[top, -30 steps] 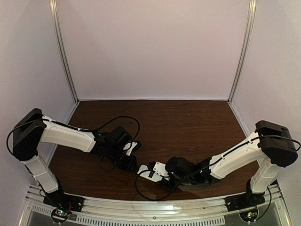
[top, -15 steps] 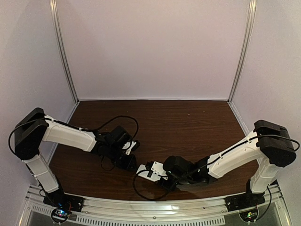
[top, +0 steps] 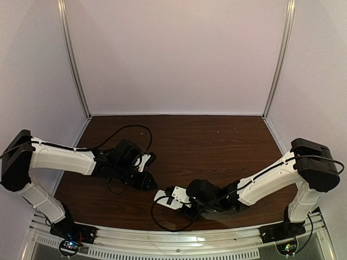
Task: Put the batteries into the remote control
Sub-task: Press the battery cover on the remote control.
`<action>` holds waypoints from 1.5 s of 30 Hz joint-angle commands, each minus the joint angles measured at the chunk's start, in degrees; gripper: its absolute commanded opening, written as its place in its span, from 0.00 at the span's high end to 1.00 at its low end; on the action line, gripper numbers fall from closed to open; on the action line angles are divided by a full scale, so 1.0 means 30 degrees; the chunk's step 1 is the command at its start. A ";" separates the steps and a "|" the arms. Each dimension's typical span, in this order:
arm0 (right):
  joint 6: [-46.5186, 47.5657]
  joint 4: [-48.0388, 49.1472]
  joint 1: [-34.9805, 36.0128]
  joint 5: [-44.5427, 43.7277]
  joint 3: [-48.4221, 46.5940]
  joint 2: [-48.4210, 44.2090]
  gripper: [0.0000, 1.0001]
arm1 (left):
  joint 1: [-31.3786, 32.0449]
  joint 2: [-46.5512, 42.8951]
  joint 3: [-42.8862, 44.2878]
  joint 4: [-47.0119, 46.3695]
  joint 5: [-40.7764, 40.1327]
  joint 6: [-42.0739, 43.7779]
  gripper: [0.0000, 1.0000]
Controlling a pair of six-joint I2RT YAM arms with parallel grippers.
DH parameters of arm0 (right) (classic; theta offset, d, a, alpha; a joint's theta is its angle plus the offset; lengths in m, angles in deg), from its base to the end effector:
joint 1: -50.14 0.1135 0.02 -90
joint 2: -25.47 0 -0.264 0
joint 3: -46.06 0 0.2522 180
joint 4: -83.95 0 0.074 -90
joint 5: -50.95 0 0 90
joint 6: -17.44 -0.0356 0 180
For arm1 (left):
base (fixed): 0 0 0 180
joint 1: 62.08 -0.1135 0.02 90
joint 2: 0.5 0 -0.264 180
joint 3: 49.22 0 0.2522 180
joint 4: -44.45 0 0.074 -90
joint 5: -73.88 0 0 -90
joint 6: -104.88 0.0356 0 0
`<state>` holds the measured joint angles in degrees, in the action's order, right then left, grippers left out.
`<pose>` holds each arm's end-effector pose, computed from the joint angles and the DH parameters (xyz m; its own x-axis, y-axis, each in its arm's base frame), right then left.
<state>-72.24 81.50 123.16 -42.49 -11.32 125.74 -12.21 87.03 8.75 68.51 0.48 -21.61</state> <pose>0.0981 0.3139 0.1237 -0.2025 -0.6821 -0.7026 -0.9435 0.3280 -0.0466 0.1805 -0.2299 0.1658 -0.9179 0.2046 -0.3401 0.3683 0.7585 -0.5376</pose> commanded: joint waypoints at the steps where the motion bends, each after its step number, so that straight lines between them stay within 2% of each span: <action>1: 0.0165 0.0406 0.0111 0.0089 -0.0388 0.0190 1.00 | 0.0065 0.0107 -0.0333 -0.1662 0.1237 0.0358 0.78; 15: 0.0100 0.0192 0.0118 0.0283 -0.0665 0.0493 1.00 | 0.0340 0.1769 -0.0787 -0.2049 0.1416 -0.0111 0.81; 23: -0.0072 -0.0047 0.0067 0.0416 -0.0874 0.0699 1.00 | 0.0509 0.2495 -0.0909 -0.2127 0.1726 -0.0179 0.88; 28: -0.0073 -0.0122 0.0059 0.0526 -0.1010 0.0854 1.00 | 0.0622 0.3213 -0.0799 -0.2324 0.2450 -0.0156 0.93; 34: -0.0020 -0.0232 0.0004 0.0625 -0.1264 0.1194 1.00 | 0.1015 0.3898 -0.0886 -0.3246 0.3699 -0.0532 0.94; 37: 0.0040 -0.0390 -0.0023 0.0671 -0.1340 0.1170 1.00 | 0.1283 0.3950 -0.0680 -0.3289 0.3745 -0.0351 0.91; 40: -0.0028 -0.0622 -0.0058 0.0911 -0.1207 0.0736 1.00 | 0.0851 0.2709 -0.0792 -0.2819 0.2647 0.0111 0.85; 45: -0.0106 -0.1482 -0.0114 0.1678 -0.1047 -0.0113 1.00 | -0.0124 -0.1011 -0.0389 -0.1814 0.0080 0.1947 0.64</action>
<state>-74.23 77.72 123.00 -39.83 -13.59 126.61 -11.64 92.27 6.87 62.55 5.20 -20.71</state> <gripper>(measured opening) 0.574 0.300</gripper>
